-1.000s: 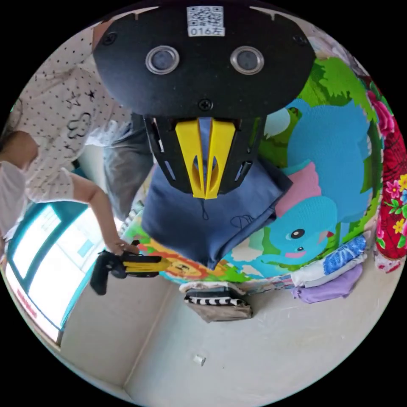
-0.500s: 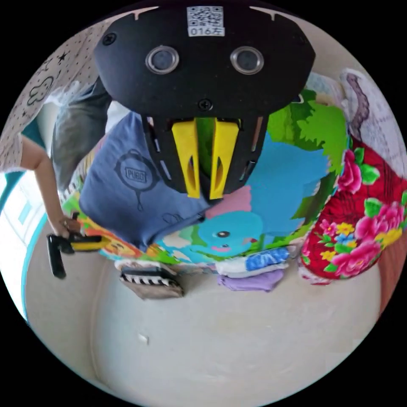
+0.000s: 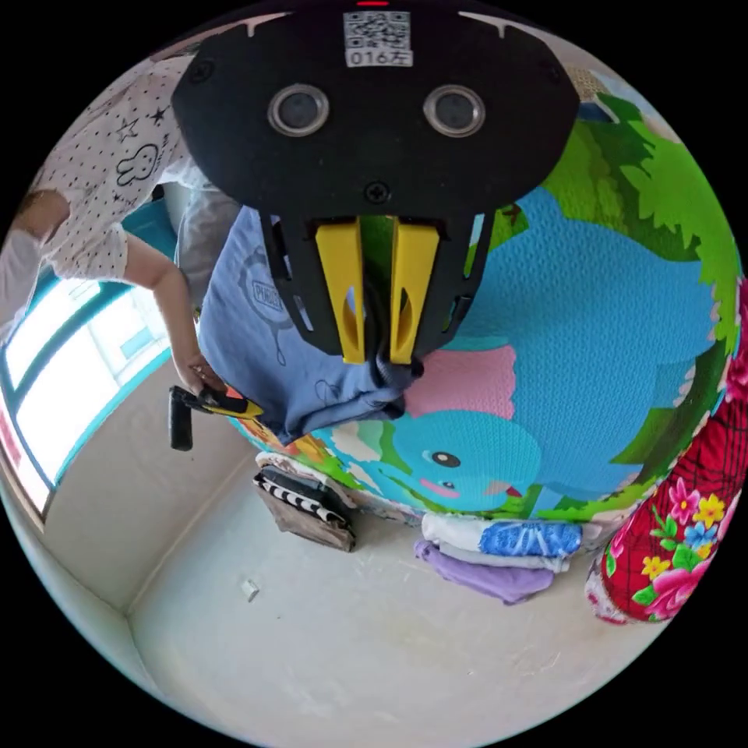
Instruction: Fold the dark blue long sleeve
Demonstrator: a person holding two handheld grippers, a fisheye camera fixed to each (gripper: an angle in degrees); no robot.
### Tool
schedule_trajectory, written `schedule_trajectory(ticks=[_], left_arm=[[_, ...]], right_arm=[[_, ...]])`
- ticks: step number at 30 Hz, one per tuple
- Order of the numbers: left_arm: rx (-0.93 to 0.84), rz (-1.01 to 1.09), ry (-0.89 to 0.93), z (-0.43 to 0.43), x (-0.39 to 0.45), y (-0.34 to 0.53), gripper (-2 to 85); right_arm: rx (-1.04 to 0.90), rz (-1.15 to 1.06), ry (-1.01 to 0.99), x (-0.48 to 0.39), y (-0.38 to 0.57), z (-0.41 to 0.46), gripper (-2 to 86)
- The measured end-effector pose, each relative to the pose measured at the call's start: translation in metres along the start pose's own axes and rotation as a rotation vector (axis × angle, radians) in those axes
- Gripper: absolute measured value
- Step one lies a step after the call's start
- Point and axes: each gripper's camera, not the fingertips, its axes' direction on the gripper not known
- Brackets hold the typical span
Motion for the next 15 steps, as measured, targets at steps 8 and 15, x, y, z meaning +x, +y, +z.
schedule_trajectory(ticks=[8,15], left_arm=[[0.162,0.201,-0.112,-0.061,0.083,-0.016,4.1],[-0.067,0.066,-0.152,0.008,0.055,-0.056,5.0]], right_arm=[[0.144,-0.151,0.141,-0.051,0.027,-0.029,1.3],[0.113,-0.141,0.286,-0.055,0.021,-0.004,1.3]])
